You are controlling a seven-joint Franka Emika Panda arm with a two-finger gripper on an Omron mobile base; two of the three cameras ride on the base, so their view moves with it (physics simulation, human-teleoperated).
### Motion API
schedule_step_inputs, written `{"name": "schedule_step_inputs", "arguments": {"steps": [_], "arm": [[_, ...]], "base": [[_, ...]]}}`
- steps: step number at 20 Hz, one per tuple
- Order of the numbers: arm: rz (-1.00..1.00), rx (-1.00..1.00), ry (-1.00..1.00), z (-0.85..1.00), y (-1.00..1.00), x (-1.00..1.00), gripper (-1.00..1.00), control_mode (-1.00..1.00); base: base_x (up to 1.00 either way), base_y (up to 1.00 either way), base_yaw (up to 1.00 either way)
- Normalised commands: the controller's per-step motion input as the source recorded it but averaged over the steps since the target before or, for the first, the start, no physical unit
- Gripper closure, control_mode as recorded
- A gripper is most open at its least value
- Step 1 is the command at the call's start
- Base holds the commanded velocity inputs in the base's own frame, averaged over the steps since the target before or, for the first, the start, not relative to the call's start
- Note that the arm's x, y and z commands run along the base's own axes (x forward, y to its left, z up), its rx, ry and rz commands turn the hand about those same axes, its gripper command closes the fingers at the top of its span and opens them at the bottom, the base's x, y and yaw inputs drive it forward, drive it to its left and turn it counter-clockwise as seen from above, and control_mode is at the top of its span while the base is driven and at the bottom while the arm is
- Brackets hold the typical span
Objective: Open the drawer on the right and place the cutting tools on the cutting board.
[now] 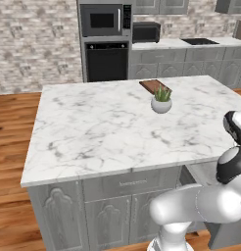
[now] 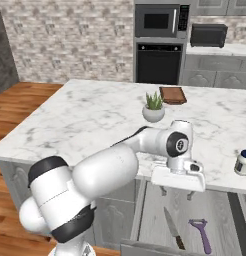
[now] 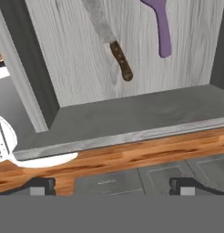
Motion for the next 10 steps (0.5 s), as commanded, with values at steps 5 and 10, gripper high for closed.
{"name": "schedule_step_inputs", "arguments": {"steps": [5, 10], "arm": [[0.05, -0.07, 0.0, -0.54, 0.0, -0.16, -1.0, -1.0], [0.1, -0.02, -0.03, -0.47, -0.06, -0.02, -1.0, -1.0]], "base": [[0.0, 0.0, 0.0], [0.0, 0.0, 0.0]]}}
